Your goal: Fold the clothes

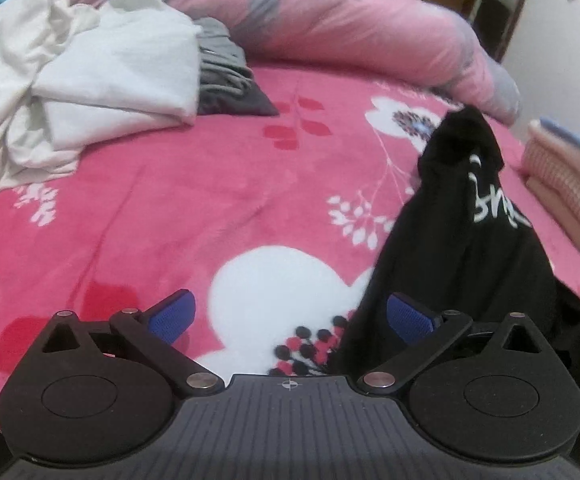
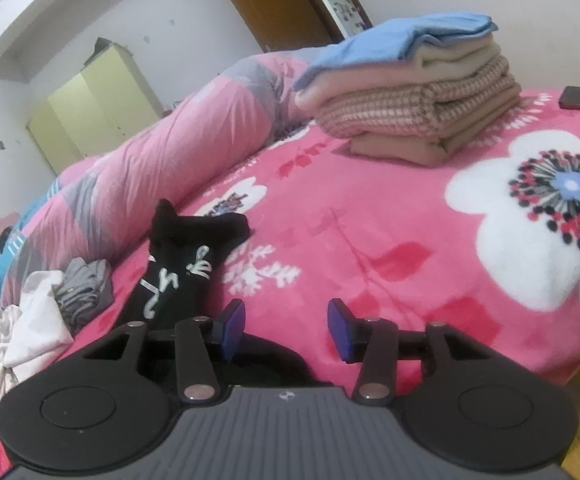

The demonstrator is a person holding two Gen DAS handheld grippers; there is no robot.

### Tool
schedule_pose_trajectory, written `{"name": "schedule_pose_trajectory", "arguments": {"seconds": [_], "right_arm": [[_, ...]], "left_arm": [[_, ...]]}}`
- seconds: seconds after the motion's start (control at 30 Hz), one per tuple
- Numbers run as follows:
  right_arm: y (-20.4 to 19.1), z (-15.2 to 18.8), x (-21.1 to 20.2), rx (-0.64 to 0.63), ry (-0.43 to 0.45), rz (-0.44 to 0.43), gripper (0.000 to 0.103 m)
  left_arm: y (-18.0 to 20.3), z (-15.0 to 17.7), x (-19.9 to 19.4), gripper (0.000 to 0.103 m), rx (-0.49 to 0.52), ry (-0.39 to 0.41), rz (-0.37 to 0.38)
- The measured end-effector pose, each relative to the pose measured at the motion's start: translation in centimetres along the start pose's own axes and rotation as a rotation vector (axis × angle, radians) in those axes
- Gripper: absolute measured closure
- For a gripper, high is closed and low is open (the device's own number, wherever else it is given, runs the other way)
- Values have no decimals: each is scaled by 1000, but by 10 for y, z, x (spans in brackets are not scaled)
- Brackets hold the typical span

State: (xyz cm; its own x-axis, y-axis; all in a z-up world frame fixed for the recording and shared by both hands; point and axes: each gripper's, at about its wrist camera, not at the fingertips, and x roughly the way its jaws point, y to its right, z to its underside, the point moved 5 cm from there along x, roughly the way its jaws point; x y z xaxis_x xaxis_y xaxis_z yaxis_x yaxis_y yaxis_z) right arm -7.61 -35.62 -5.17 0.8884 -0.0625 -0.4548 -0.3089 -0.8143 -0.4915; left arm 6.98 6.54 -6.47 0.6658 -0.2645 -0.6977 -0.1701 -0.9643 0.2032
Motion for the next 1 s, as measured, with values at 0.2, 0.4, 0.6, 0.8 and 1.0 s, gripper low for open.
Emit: {"name": "schedule_pose_trajectory", "arguments": {"seconds": [0.2,0.4,0.6,0.8,1.0], "right_arm": [[-22,-3,14,-20,-20,-64,53],[-48,0,35,-51,-65,-140,52],[-70,-5,63,-68,-106,-187,46],[-89,-14,91,-75,-142,-222,35],[-111,-25,124,-125,-164,-234,31]], "left_arm": [[15,-7,11,0,41,21,35],[21,-22,16,0,36,53,75],[31,-38,27,0,55,67,102],[50,-44,52,0,129,58,88],[61,-42,74,11,175,26,74]]}}
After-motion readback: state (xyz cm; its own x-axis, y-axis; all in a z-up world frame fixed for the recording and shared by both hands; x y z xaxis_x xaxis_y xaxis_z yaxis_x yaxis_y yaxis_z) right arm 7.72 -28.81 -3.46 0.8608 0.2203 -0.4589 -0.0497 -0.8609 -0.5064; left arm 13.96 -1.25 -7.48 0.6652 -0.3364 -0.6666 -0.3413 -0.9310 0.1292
